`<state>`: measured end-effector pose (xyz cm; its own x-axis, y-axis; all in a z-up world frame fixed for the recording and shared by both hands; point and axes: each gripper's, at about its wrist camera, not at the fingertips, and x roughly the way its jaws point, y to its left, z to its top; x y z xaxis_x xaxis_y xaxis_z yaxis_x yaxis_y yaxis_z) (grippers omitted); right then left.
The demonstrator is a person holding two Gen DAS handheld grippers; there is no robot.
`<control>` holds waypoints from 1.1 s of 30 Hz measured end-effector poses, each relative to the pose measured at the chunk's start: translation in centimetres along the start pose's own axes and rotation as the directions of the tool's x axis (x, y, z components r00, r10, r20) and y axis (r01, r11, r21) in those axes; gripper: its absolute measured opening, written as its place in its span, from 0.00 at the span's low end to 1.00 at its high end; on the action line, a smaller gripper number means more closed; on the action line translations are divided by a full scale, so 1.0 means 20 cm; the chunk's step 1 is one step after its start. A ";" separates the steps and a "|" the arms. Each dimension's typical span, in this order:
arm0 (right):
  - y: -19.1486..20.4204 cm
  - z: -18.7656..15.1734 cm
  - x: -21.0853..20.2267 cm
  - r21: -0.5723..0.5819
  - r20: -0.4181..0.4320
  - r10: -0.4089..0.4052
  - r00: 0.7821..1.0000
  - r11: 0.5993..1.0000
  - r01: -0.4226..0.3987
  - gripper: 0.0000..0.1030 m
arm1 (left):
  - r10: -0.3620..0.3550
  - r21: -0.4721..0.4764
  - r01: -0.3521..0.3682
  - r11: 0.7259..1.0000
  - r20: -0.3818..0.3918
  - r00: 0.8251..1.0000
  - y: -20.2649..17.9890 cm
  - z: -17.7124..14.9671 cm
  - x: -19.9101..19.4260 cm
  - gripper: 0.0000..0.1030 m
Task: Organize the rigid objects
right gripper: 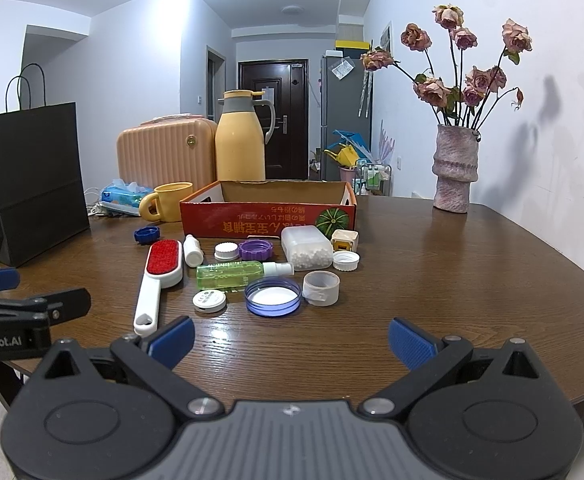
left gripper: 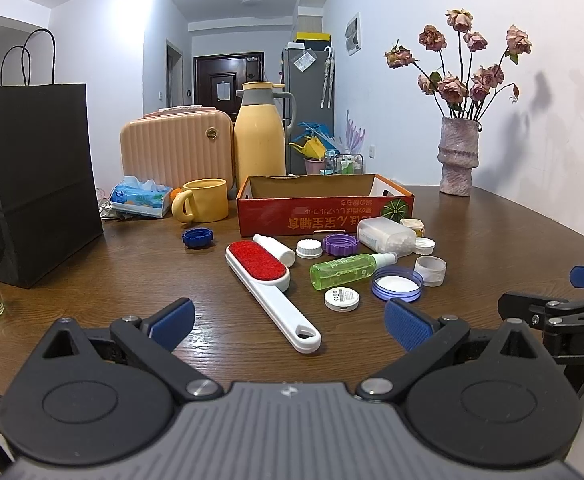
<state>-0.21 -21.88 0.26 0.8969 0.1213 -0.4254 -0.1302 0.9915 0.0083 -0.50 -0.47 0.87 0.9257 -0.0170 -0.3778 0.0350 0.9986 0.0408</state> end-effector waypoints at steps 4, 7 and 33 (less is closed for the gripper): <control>0.00 0.00 0.00 0.000 0.000 0.000 1.000 1.000 0.000 1.00 | 0.000 -0.002 0.000 1.000 0.000 1.000 0.00 0.00 0.00 1.00; 0.01 0.00 0.00 -0.002 -0.002 0.000 1.000 1.000 0.000 1.00 | 0.001 -0.001 -0.001 1.000 -0.001 1.000 -0.02 0.01 -0.01 1.00; -0.05 0.07 0.31 -0.004 -0.063 0.002 0.998 1.000 -0.003 1.00 | -0.008 -0.025 0.007 1.000 -0.053 0.999 0.01 0.06 0.27 1.00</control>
<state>6.04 -22.14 -1.09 0.8679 0.1203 -0.4819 -0.1342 0.9909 0.0058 4.93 -0.49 -0.13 0.9043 -0.0221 -0.4262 0.0316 0.9994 0.0151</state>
